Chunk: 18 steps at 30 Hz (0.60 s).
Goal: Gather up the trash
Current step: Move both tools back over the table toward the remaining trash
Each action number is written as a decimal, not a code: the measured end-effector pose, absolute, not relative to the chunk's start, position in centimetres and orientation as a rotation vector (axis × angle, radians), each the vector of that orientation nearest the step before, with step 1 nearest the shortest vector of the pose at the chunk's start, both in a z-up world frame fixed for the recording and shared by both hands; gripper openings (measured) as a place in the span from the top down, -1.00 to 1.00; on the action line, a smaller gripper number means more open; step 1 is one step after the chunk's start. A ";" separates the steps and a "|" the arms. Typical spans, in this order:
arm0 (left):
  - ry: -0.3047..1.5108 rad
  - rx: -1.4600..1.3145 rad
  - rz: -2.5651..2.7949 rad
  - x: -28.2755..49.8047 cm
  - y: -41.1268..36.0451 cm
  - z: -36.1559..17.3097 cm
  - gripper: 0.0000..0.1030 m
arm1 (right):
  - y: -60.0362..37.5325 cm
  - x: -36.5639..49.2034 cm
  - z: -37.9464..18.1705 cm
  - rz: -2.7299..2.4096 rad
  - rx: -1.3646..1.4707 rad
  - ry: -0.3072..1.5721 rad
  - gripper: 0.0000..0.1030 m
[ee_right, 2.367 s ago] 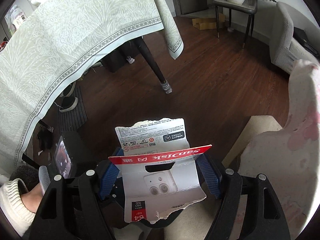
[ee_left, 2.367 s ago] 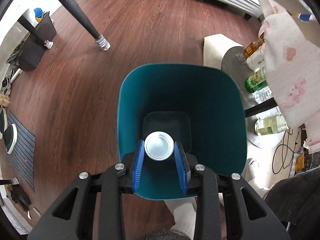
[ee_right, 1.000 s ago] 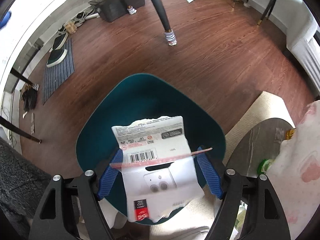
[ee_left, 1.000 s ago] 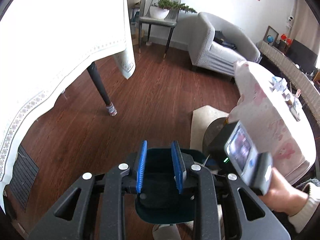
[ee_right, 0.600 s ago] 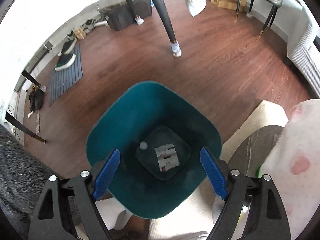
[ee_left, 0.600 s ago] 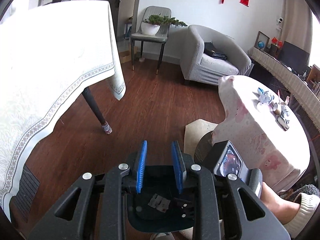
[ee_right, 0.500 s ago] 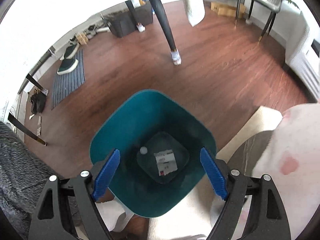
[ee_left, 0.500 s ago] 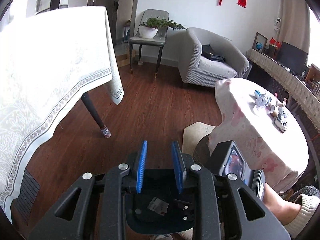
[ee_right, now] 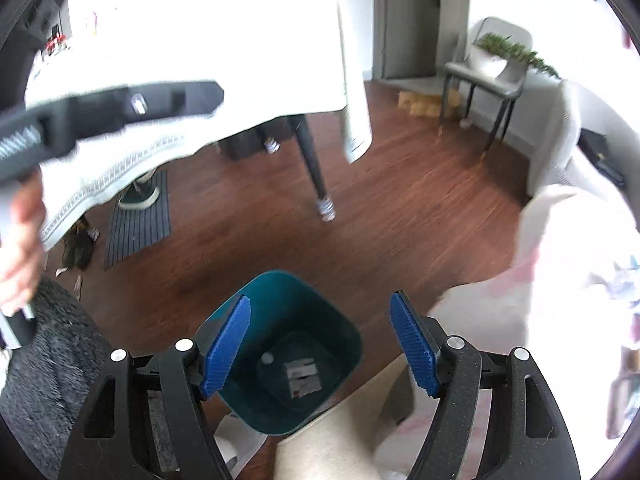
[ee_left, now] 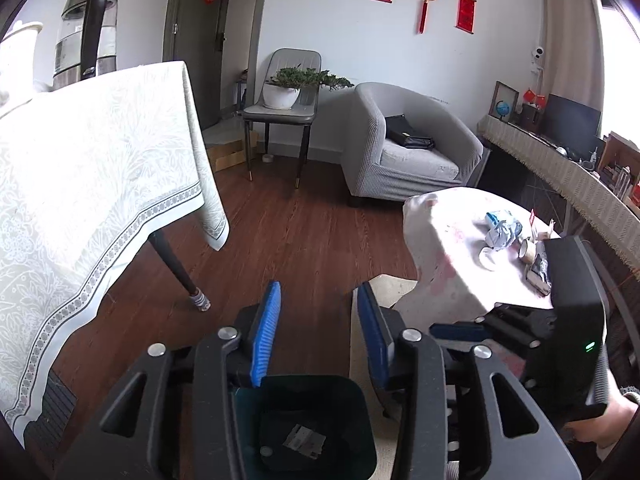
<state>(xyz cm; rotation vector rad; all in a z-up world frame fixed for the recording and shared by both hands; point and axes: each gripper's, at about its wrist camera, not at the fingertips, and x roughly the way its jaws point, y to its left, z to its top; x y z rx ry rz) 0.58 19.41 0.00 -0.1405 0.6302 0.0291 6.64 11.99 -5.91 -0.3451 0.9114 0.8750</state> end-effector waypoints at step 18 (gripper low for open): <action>0.636 -0.050 -0.110 5.5 10.1 -1.1 -0.32 | 1.1 8.9 -2.4 0.678 -0.263 0.831 -0.42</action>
